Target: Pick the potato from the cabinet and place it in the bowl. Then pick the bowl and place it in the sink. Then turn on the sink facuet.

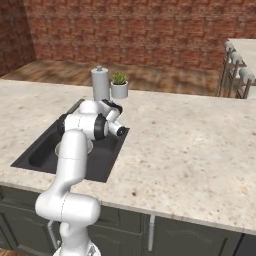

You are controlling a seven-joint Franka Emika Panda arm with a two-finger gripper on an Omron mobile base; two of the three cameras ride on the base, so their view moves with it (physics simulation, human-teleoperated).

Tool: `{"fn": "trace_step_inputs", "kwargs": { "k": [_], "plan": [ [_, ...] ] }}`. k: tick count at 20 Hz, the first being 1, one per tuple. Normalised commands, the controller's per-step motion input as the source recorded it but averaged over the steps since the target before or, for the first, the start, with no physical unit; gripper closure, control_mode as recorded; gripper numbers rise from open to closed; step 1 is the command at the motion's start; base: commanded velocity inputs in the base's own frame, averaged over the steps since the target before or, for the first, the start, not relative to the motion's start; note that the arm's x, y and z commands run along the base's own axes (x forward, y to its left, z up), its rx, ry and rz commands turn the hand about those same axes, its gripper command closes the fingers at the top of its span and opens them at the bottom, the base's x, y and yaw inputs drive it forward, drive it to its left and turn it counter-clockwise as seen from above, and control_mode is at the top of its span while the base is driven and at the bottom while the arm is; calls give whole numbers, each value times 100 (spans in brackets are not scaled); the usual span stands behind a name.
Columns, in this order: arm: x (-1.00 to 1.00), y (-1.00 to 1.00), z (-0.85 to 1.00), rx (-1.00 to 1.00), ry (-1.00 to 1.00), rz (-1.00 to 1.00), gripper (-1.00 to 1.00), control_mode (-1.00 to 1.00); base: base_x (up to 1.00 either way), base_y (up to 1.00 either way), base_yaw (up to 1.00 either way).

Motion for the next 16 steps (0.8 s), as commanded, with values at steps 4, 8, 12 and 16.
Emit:
{"fn": "trace_step_inputs", "kwargs": {
  "k": [4, 8, 12, 16],
  "plan": [
    [3, -98, -42, 9, 17, 0, 100, -100, 0, 0, 0],
    [0, -88, -65, 3, 11, 0, 100, -100, 0, 0, 0],
    [0, -86, -54, 4, 9, 0, 100, -100, 0, 0, 0],
    [0, -51, -18, 6, 4, -2, 100, -100, 0, 0, 0]
  ]
}}
